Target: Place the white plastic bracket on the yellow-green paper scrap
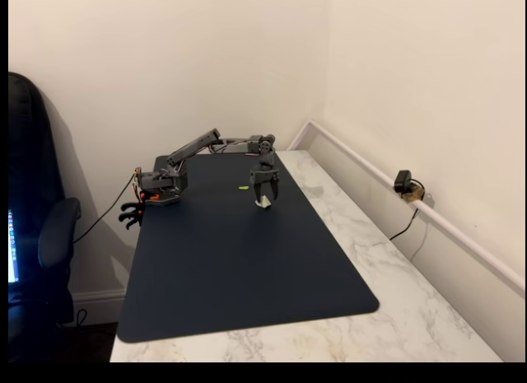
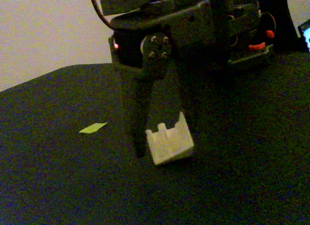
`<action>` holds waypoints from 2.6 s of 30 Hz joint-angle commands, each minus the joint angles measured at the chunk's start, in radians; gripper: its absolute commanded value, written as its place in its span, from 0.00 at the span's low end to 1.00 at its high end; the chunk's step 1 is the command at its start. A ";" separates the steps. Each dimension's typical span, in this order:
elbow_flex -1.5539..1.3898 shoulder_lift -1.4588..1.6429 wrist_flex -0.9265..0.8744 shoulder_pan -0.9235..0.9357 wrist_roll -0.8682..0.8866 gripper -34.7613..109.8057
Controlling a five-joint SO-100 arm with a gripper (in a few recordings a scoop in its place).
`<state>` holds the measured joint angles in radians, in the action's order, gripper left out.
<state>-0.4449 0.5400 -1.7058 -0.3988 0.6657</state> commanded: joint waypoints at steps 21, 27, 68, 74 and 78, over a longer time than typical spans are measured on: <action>-0.681 0.528 0.305 0.034 -0.020 0.45; -0.578 0.451 0.282 0.028 -0.025 0.45; -0.044 0.071 0.066 0.051 -0.057 0.24; 0.115 0.063 -0.046 0.052 -0.092 0.24; 0.044 0.158 -0.046 0.058 -0.104 0.24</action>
<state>-0.4172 0.5538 -1.7012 -0.3528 0.5660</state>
